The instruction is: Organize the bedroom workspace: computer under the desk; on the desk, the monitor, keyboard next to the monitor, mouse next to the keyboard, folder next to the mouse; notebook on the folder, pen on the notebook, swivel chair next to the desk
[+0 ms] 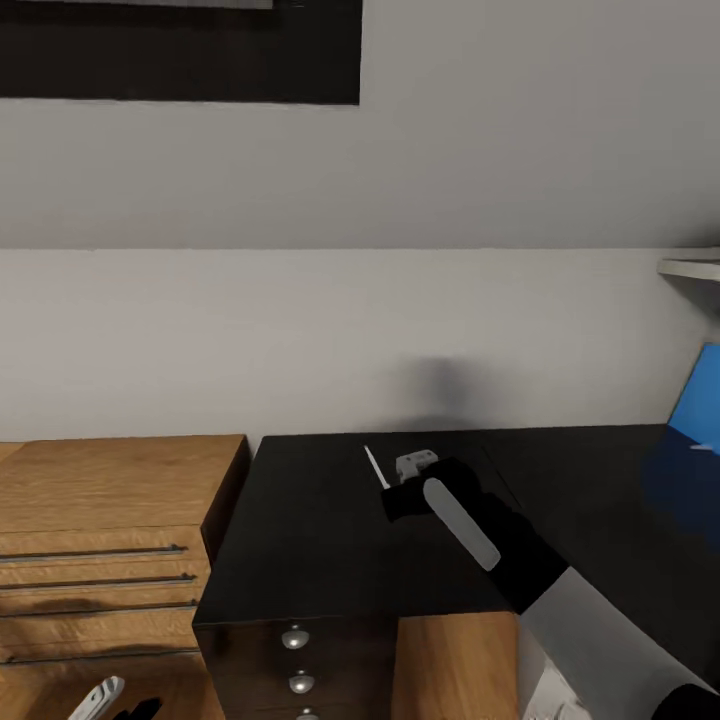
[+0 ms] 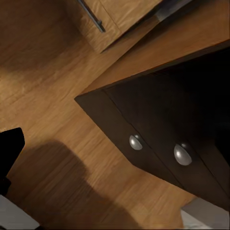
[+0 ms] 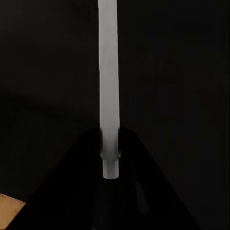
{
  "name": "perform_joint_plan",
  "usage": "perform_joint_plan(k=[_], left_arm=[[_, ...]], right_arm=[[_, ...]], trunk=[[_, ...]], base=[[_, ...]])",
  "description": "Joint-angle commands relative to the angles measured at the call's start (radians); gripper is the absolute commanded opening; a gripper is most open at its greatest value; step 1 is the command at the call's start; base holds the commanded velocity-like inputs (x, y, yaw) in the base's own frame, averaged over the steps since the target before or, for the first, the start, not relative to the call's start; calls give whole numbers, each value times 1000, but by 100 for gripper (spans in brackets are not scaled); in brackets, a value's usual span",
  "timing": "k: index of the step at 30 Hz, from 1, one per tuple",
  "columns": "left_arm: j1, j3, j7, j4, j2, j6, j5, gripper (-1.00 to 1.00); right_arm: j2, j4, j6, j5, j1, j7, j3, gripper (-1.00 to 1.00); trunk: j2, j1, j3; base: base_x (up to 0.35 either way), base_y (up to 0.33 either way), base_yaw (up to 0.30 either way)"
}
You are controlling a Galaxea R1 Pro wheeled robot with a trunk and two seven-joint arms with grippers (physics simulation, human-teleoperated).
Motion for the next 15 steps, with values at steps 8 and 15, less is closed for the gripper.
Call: perform_joint_plan(k=[8,15], left_arm=[[50,-3,8,18,-3,-55,14,100],[53,-3,8,19,1,-55,13,100]], right_arm=[[-11,-27,-11,-15,-6,1,-17,-100],[-7,-27,-13,-15,-11,2,-17,-100]], trunk=[[41,-23,18],[41,-23,18]], base=[[0,0,-117],[0,0,0]])
